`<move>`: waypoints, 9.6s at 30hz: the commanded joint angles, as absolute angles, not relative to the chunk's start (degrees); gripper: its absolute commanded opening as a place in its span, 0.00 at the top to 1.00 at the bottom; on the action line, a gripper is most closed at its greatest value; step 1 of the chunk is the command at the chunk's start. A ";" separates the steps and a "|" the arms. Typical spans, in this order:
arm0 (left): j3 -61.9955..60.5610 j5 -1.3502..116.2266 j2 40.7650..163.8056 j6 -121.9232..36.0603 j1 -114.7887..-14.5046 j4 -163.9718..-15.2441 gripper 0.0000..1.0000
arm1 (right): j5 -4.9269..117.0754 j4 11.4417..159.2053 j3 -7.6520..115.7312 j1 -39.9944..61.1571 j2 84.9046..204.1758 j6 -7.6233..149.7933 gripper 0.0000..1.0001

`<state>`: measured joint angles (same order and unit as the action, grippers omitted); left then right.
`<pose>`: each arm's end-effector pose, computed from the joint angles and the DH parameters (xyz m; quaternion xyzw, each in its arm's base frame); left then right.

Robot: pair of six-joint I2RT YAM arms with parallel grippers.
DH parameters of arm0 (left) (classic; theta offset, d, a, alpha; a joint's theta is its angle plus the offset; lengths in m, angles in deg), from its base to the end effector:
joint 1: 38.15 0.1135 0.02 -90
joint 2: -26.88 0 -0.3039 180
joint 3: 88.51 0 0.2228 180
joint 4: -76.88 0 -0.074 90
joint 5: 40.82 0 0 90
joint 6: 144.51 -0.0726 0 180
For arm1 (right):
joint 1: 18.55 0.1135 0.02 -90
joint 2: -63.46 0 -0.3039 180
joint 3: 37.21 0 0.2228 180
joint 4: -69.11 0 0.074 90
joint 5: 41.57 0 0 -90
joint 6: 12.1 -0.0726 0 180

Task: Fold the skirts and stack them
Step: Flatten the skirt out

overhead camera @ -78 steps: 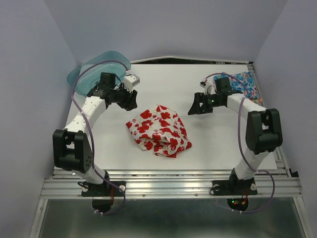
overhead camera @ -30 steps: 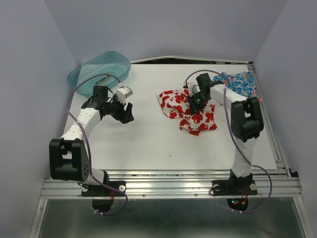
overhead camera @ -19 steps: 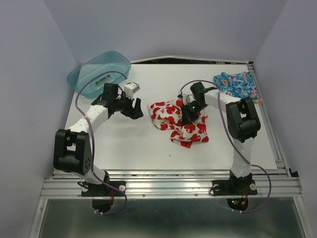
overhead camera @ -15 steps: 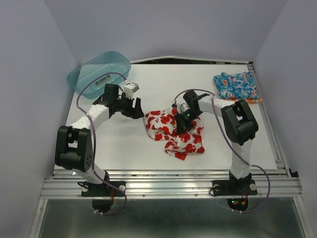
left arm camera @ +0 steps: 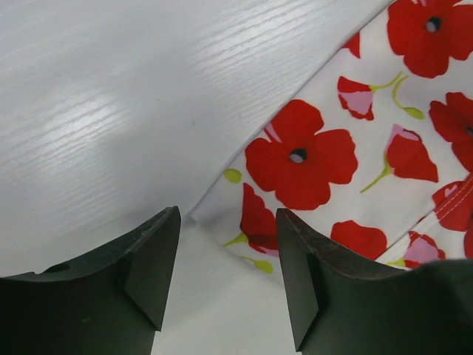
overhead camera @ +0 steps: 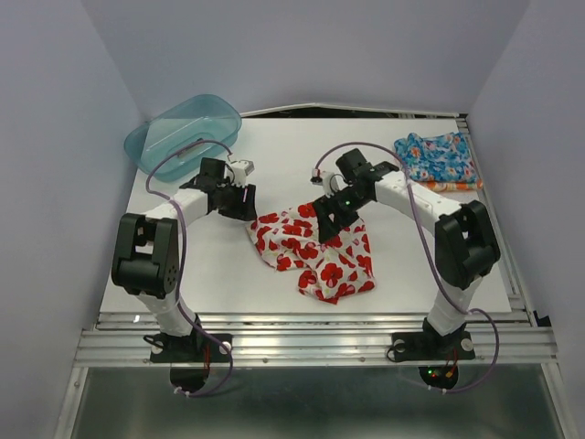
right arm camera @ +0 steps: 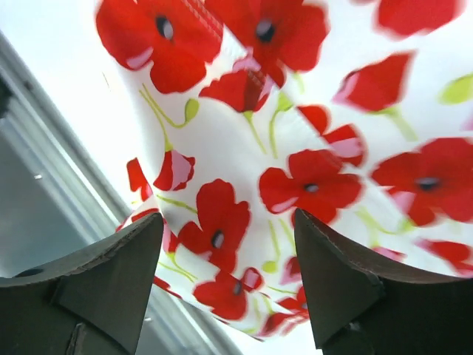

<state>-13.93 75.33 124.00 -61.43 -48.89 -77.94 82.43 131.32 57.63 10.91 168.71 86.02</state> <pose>0.3449 -0.0980 0.2267 0.2201 0.8852 -0.2226 0.3441 0.2927 0.2120 0.2384 -0.3463 0.8807 0.3108 0.0885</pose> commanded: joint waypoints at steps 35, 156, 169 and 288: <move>-9.70 65.18 127.34 -72.09 -53.97 -73.00 0.96 | 51.69 109.60 67.17 9.05 182.12 108.67 0.99; -29.82 66.40 101.85 -99.16 -68.65 -70.98 1.00 | 85.61 106.78 26.48 -7.73 144.06 177.39 0.99; -23.33 61.66 96.58 -93.72 -66.36 -69.40 1.00 | 82.80 111.89 36.84 -10.64 141.77 166.51 0.99; 2.35 81.44 133.14 -94.23 -34.37 -43.21 1.00 | 72.70 86.48 34.74 19.42 159.97 120.27 0.66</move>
<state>0.63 80.62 136.42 -94.37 -34.66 -44.65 76.77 93.11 31.33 19.69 160.10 125.25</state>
